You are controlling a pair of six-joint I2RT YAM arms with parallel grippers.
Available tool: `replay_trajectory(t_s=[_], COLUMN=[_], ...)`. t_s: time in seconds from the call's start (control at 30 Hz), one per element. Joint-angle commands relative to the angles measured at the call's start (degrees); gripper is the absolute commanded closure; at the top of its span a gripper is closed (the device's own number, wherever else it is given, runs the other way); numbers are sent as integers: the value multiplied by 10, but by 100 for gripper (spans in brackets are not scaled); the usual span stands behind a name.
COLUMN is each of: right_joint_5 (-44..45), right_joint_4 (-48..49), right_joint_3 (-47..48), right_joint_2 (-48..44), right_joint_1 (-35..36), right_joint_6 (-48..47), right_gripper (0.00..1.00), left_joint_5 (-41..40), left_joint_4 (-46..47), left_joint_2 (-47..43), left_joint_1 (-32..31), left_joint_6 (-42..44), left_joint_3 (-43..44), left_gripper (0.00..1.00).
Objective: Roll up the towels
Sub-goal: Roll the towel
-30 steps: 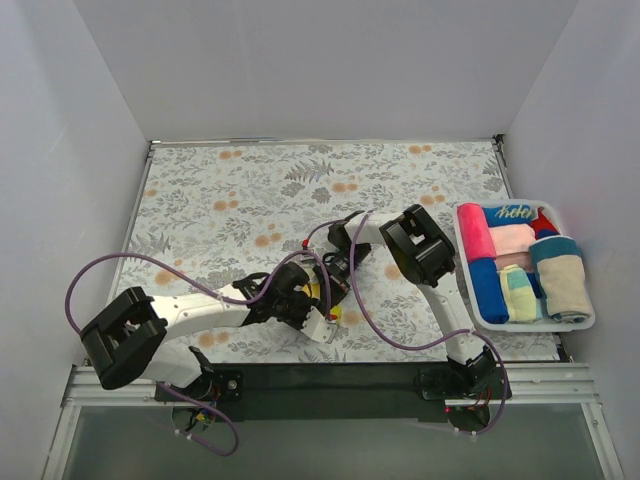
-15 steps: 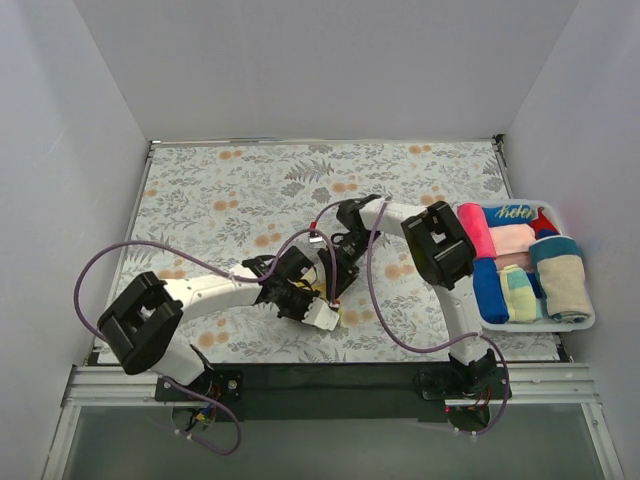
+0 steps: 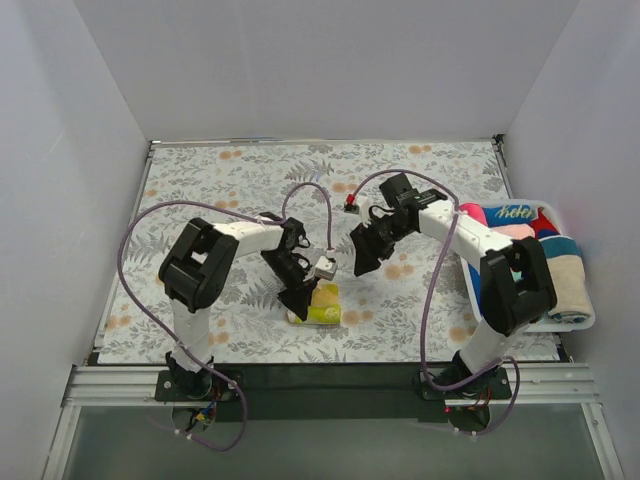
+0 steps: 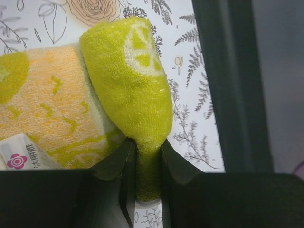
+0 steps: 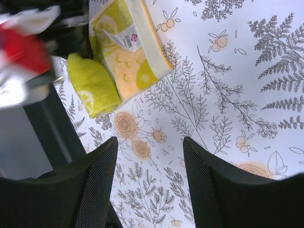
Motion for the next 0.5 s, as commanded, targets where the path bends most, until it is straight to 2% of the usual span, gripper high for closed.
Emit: replay_trajectory(t_s=[0.0,0.33,0.47], right_joint_5=[39,129,177], right_joint_4=[48,138,182], right_joint_3=[-32,-90,-106], right_joint_2=[-47,-81,-80], right_joint_1=[27,186,258], right_joint_6=[-4,-32,-48], right_gripper=[48,51,50], left_joint_5=[-46,-36,-47], left_joint_4=[-101,-121,-119], left_joint_2=[99,223,237], left_joint_1=[22,61,66], left_joint_6=[37,30,31], left_joint_3=[11,101,114], left_gripper=[93,90,87])
